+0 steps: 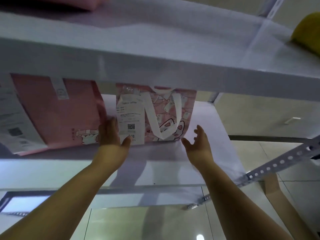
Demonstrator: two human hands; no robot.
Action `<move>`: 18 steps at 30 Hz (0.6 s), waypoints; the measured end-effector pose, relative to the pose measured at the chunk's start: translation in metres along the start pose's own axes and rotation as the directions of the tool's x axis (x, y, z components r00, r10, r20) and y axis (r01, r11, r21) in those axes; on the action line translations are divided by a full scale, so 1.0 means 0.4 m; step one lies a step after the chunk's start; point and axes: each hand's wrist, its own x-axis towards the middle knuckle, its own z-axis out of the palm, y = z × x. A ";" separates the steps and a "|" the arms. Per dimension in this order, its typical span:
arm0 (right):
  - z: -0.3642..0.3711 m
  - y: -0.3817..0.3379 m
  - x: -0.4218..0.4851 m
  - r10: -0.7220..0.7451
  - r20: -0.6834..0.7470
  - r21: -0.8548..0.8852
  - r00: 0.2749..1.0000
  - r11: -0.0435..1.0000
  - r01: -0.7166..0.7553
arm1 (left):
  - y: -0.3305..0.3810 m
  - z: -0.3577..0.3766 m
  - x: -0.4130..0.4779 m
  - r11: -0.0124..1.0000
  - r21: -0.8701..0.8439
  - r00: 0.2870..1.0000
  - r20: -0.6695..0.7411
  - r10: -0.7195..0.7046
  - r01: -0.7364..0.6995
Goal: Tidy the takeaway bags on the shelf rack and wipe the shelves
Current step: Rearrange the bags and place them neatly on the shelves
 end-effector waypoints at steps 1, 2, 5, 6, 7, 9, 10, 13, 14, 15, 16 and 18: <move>0.008 -0.001 0.016 -0.002 0.017 -0.010 1.000 1.000 0.002 | -0.008 0.010 0.010 1.000 0.005 1.000 -0.004 -0.003 0.003; 0.015 -0.002 0.028 -0.012 0.037 -0.022 0.999 1.000 0.013 | -0.015 0.018 0.019 1.000 0.007 1.000 -0.001 -0.002 0.002; 0.024 -0.005 0.046 -0.092 0.095 -0.022 0.991 0.995 0.095 | -0.034 0.038 0.032 0.999 -0.047 1.000 -0.020 -0.004 0.003; 0.025 -0.005 0.049 -0.109 0.104 0.009 0.989 0.994 0.109 | -0.038 0.042 0.034 0.996 -0.085 1.000 -0.023 -0.016 0.014; 0.023 -0.005 0.050 -0.106 0.106 0.056 0.989 0.993 0.100 | -0.041 0.046 0.033 0.992 -0.121 0.999 -0.020 -0.033 0.031; 0.016 -0.006 0.047 -0.067 0.099 0.147 0.993 0.988 0.052 | -0.046 0.047 0.028 0.982 -0.180 0.999 0.003 -0.055 0.054; 0.009 -0.005 0.040 -0.053 0.084 0.159 0.995 0.987 0.039 | -0.047 0.045 0.021 0.977 -0.208 0.998 0.021 -0.053 0.057; -0.023 0.002 -0.006 -0.006 0.020 0.219 1.000 0.976 0.002 | -0.039 0.029 -0.018 0.958 -0.284 0.998 0.067 -0.017 0.036; -0.036 0.006 -0.028 0.014 0.005 0.246 1.000 0.969 -0.015 | -0.033 0.023 -0.034 0.955 -0.294 0.997 0.074 -0.012 0.033; -0.049 0.010 -0.051 0.030 -0.008 0.259 1.000 0.965 -0.027 | -0.027 0.017 -0.048 0.955 -0.293 0.997 0.078 -0.017 0.040; -0.061 0.015 -0.078 0.043 -0.021 0.252 0.999 0.967 -0.036 | -0.021 0.010 -0.065 0.957 -0.285 0.996 0.084 -0.030 0.053; -0.082 0.027 -0.135 0.064 -0.065 0.209 0.996 0.977 -0.049 | -0.011 -0.001 -0.102 0.963 -0.255 0.993 0.100 -0.066 0.090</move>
